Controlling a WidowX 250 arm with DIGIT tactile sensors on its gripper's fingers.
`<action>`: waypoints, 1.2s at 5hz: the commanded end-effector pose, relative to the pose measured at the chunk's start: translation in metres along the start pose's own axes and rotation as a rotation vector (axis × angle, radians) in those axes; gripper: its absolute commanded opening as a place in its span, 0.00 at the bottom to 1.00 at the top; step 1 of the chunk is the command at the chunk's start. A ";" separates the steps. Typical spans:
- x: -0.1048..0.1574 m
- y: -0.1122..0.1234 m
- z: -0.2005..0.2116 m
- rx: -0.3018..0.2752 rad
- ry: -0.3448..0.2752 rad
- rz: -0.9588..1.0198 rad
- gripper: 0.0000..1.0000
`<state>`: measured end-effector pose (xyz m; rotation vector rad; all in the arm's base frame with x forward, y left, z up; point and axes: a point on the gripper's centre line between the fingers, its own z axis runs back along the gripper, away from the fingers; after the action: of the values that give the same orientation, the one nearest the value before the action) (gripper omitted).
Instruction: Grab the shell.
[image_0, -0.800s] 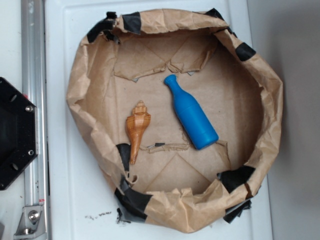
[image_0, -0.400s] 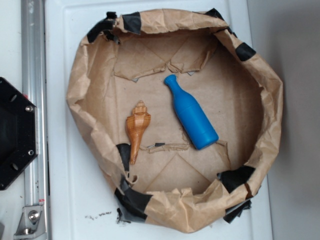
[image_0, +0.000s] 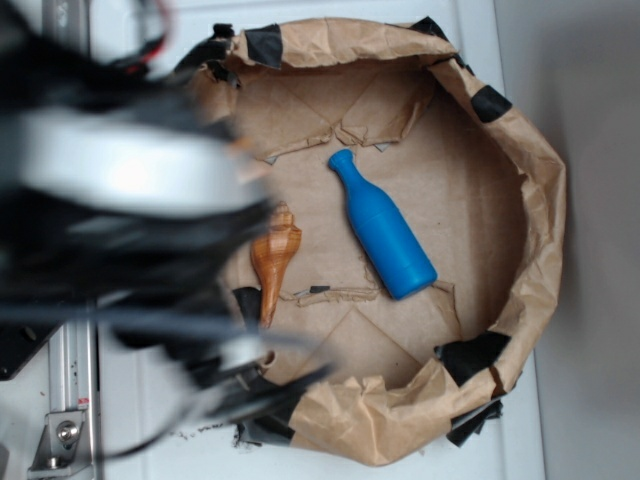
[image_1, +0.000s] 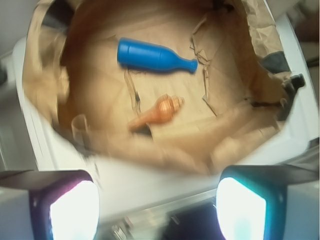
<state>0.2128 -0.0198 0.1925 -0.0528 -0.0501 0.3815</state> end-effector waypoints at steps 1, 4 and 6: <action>0.037 0.017 -0.073 0.013 0.174 0.412 1.00; 0.017 0.014 -0.165 0.007 0.169 0.241 1.00; -0.015 0.014 -0.185 -0.054 0.187 0.217 0.00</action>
<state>0.2135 -0.0214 0.0132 -0.1435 0.1198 0.6261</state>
